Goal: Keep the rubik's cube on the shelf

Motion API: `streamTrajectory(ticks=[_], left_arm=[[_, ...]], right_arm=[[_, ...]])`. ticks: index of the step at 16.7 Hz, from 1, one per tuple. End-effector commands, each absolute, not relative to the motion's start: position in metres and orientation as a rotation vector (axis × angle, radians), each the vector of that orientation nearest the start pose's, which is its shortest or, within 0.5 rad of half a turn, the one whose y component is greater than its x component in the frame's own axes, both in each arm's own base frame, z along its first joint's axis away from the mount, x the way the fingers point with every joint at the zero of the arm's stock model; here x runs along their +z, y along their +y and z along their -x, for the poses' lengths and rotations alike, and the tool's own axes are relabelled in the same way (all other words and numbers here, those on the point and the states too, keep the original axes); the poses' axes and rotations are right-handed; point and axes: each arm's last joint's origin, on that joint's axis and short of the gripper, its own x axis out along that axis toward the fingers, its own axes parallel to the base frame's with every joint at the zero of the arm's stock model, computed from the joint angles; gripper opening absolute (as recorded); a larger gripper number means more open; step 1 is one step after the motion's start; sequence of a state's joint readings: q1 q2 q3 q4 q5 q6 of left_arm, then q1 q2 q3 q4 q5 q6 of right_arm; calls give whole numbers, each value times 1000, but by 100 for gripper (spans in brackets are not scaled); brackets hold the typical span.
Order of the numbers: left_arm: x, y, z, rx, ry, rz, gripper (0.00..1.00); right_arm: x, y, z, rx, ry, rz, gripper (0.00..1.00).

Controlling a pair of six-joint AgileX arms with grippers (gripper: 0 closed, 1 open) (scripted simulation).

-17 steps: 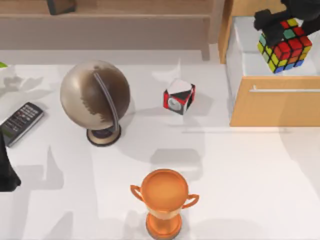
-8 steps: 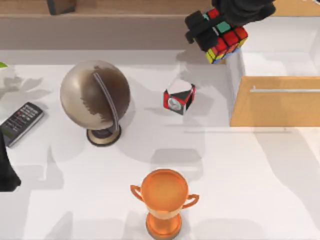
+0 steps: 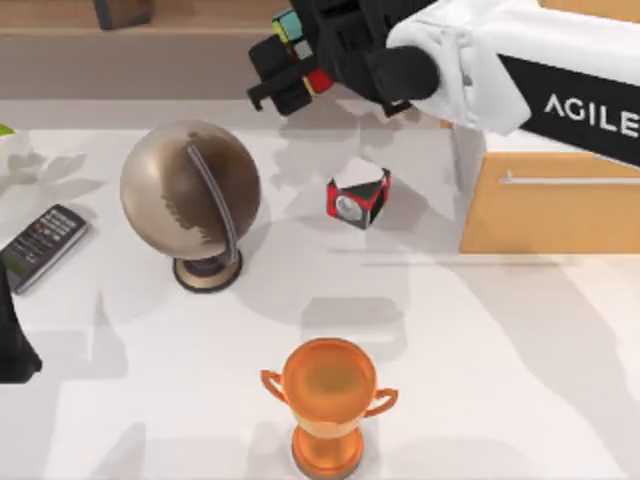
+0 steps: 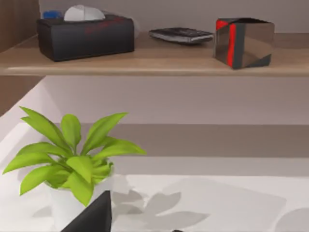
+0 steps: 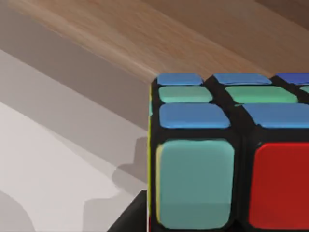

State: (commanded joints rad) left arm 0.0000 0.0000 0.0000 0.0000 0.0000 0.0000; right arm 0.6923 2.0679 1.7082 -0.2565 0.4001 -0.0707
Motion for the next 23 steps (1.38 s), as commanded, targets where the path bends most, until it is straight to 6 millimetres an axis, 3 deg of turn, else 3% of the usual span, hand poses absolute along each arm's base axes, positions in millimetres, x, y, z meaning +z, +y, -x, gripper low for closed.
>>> streamTrajectory(ticks=[6,14,23], left_arm=[[160,-1,-106,0,0,0,100],[160,-1,-106,0,0,0,100],[160,-1,-106,0,0,0,100]], right_arm=[[209,334,-367,188,192,251,0],[171,341,-355,19,-62,40,0],[165,338,-355,-17,-101,-3,0]])
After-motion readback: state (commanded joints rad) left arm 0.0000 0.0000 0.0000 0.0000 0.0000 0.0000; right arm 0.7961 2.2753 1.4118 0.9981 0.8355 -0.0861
